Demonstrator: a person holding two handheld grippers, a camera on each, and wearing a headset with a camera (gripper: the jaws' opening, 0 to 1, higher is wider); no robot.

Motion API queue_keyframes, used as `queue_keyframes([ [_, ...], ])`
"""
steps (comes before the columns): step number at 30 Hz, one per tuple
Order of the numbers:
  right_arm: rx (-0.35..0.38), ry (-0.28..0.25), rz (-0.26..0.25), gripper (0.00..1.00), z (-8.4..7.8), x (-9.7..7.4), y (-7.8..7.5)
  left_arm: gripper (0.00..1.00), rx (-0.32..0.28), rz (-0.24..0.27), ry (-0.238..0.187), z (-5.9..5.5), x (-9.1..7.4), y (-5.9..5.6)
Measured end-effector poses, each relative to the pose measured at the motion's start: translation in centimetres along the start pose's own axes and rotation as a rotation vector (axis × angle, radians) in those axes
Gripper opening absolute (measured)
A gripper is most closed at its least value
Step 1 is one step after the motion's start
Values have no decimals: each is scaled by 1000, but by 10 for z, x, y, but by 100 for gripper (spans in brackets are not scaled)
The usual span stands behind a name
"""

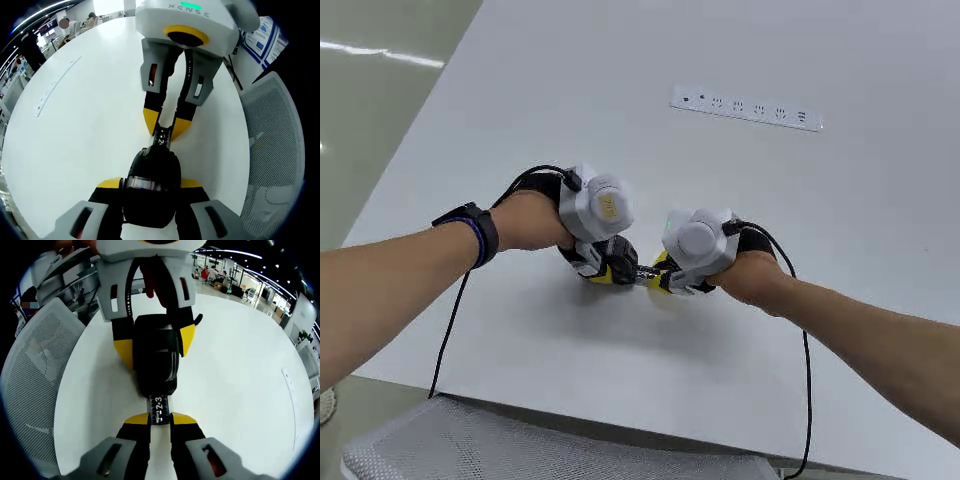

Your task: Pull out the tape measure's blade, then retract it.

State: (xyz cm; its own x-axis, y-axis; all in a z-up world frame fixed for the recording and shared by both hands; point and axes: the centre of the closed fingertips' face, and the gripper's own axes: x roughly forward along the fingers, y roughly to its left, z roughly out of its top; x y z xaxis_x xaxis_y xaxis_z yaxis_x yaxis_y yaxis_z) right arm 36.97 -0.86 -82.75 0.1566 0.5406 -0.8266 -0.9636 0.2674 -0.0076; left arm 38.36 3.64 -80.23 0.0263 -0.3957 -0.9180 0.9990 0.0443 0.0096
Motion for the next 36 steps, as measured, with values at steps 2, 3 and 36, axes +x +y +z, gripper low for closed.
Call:
queue_keyframes([
  [2, 0, 0, -3, 13, -1, 0, 0, 37, -3, -1, 2, 0, 0, 0],
  [3, -1, 1, -5, 13, -1, -1, 0, 37, -5, -1, 3, 0, 0, 0],
  [36, -8, -3, -35, 13, -28, -19, 1, 38, -14, 7, 77, -7, 5, 0],
])
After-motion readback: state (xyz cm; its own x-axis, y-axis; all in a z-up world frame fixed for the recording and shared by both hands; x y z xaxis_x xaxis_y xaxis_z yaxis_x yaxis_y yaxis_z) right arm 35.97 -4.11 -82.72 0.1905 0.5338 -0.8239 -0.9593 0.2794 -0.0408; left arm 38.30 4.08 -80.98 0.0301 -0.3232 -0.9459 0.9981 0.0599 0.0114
